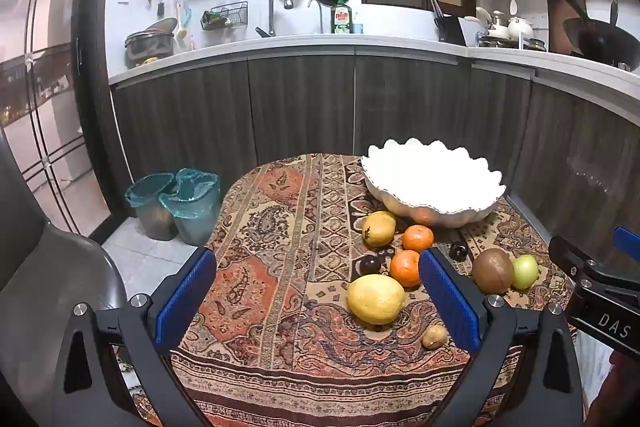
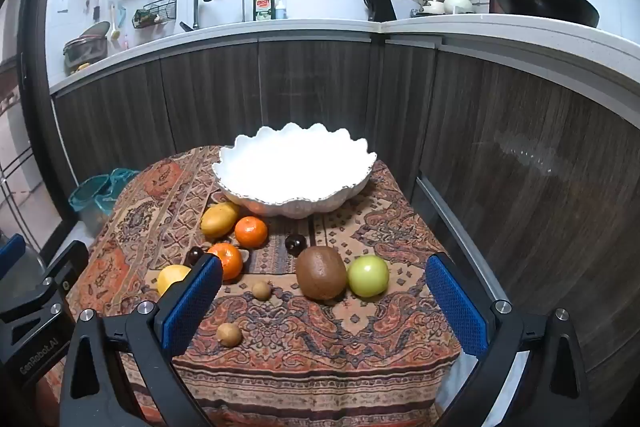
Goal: Organize fruits
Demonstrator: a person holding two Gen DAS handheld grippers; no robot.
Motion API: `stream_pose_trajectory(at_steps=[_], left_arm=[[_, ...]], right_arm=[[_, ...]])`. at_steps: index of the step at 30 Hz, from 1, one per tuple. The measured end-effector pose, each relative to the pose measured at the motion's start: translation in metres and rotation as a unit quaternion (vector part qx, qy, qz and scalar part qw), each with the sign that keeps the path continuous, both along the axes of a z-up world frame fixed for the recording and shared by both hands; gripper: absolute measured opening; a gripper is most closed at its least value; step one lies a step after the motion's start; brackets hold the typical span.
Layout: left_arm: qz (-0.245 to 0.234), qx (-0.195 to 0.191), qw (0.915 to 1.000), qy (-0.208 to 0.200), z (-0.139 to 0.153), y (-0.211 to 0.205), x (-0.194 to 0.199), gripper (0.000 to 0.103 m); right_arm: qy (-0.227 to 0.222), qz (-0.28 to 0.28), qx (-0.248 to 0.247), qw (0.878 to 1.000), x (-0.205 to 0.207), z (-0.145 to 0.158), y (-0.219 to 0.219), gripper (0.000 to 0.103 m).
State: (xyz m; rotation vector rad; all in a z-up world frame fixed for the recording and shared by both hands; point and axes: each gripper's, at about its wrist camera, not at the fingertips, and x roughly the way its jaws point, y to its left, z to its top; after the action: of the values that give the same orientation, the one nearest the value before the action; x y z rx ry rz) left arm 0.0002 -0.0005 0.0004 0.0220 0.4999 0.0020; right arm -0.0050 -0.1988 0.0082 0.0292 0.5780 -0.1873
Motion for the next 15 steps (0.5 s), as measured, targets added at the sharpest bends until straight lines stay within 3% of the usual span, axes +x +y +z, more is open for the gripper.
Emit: stream_pose_trajectory(at_steps=[15], left_arm=[[0.0, -0.001, 1.0, -0.005, -0.0012, 0.002, -0.0013, 0.103]], right_arm=[[-0.003, 0.0, -0.002, 1.0, 0.0008, 0.0004, 0.0013, 0.103]])
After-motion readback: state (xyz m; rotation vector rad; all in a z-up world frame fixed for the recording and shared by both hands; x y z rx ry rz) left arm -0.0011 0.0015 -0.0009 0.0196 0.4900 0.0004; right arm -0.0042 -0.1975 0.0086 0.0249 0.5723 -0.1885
